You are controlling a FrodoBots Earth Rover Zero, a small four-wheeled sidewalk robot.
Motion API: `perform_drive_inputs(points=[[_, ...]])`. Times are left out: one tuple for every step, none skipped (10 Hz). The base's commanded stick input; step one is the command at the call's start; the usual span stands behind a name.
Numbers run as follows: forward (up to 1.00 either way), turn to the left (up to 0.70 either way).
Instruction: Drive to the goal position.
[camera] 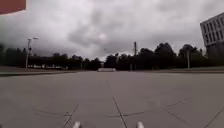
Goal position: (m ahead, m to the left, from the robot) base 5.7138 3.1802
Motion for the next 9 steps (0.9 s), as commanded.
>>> perform_drive_inputs(points=[[0.98, 0.00], [0.99, 0.00], [1.00, 0.00], [1.00, 0.00], [1.00, 0.00], [1.00, 0.00], [1.00, 0.00], [1.00, 0.00], [1.00, 0.00]])
